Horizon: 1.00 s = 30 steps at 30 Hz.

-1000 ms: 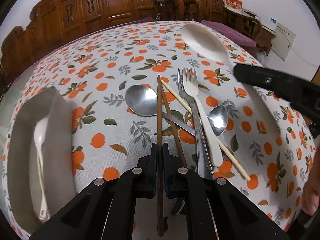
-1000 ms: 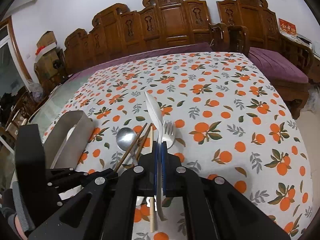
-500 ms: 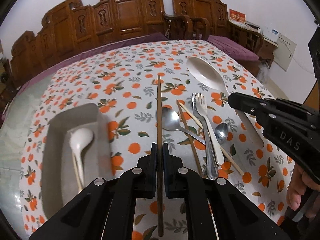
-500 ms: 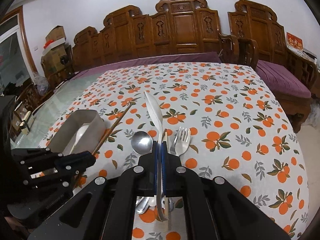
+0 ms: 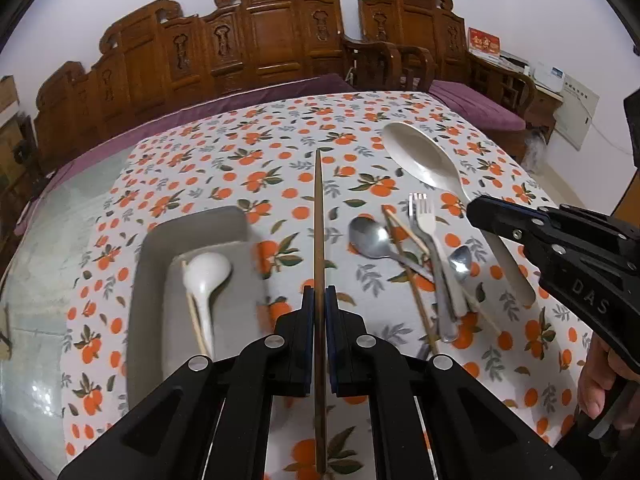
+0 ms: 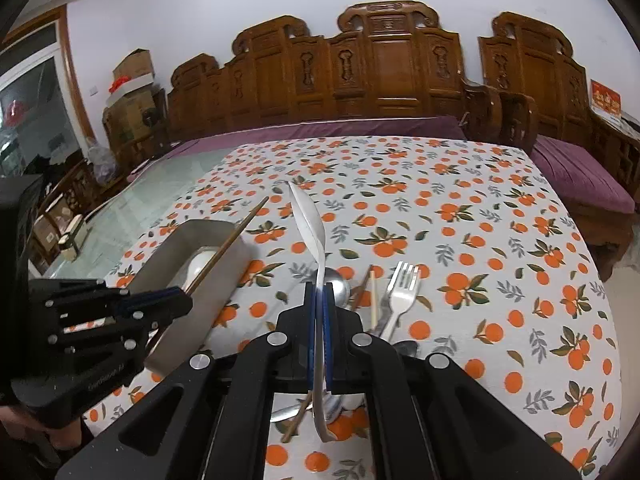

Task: Organize utensils
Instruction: 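Lower the chopstick into the metal tray and open the left tool while the right tool holds the knife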

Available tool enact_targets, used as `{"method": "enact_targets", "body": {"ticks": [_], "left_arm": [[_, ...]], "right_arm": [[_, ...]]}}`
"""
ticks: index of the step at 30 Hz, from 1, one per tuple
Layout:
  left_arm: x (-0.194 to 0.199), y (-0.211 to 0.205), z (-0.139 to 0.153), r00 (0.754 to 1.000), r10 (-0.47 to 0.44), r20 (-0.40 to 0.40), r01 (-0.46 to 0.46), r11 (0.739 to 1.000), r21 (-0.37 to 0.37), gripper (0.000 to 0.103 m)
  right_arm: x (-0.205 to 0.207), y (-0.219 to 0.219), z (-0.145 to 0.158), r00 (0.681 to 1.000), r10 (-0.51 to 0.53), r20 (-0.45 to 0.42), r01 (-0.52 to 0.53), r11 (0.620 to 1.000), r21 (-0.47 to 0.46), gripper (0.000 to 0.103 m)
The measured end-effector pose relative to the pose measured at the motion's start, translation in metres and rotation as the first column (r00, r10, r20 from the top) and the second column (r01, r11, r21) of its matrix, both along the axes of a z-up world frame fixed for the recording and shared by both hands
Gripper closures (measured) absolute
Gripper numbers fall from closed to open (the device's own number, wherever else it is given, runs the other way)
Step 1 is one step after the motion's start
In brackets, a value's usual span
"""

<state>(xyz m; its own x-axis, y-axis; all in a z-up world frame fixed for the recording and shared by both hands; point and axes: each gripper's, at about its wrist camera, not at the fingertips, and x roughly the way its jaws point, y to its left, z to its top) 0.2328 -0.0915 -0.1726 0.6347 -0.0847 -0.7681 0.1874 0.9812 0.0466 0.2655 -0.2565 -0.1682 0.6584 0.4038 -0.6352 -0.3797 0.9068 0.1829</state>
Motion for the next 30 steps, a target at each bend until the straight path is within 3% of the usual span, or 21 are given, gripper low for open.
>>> {"method": "enact_targets", "body": {"ticks": [16, 30], "left_arm": [[0.007, 0.07, -0.009, 0.999, 0.047, -0.02, -0.047, 0.999, 0.011, 0.098], [0.021, 0.105, -0.043, 0.995, 0.061, -0.078, -0.064, 0.997, -0.036, 0.098]], "right_arm": [[-0.02, 0.037, 0.004, 0.996, 0.09, 0.01, -0.09, 0.996, -0.03, 0.099], [-0.026, 0.055, -0.011, 0.994, 0.109, -0.025, -0.11, 0.991, -0.075, 0.099]]}}
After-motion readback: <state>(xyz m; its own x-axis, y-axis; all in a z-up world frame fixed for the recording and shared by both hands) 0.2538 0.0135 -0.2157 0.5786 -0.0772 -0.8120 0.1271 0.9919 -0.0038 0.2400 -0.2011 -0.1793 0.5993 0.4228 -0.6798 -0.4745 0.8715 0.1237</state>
